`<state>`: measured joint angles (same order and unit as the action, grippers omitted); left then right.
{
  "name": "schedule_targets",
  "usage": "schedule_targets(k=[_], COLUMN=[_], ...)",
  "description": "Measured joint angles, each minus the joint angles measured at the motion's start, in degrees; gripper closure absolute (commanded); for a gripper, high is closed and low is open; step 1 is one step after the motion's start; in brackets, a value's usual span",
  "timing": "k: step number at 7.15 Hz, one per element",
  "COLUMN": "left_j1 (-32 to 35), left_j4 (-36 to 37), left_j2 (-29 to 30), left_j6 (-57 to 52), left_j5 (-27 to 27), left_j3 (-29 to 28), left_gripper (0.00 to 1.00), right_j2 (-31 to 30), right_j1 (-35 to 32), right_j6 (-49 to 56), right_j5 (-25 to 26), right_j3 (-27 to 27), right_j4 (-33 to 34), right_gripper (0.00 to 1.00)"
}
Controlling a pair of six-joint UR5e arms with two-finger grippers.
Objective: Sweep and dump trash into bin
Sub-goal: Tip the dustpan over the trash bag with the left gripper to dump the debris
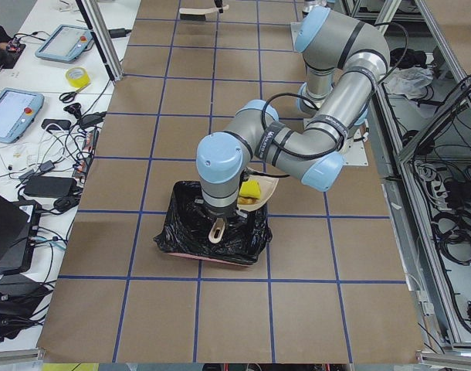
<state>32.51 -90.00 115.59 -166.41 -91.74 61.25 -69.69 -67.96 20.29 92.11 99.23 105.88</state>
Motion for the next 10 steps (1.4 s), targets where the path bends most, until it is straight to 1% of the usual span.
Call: schedule_targets(k=[1,3,5,7,8,9,10], left_j1=[0.2,1.5,3.9,5.0,5.1,5.1,5.1], left_j4=[2.9,7.6,9.5,14.8,17.8,20.9,23.9], left_j2=[0.6,0.8,0.3,0.7,0.5,0.3,0.2], left_j6=[-2.3,-6.2,-7.3,-7.0,-7.0,-7.2,-7.5], left_j5=[-2.4,-5.0,-7.1,-8.2,-8.3,-8.3,-8.3], left_j3=[-0.2,0.3,0.7,2.1,3.8,5.6,7.4], left_gripper=[1.0,1.0,1.0,1.0,1.0,1.0,1.0], right_j2=[1.1,1.8,1.8,1.6,1.7,1.9,2.0], right_j1=[0.6,0.9,0.8,0.5,0.5,0.5,0.5], right_j6=[0.0,-0.3,-0.2,0.2,0.7,1.3,1.6], right_j5=[0.1,0.1,0.0,0.0,0.1,0.1,0.0], right_j3=[0.0,-0.1,-0.1,-0.1,-0.1,-0.1,-0.1], right_j4=[0.6,0.7,0.3,-0.1,-0.2,-0.1,-0.1], right_gripper=[1.0,1.0,1.0,1.0,0.9,0.54,0.41])
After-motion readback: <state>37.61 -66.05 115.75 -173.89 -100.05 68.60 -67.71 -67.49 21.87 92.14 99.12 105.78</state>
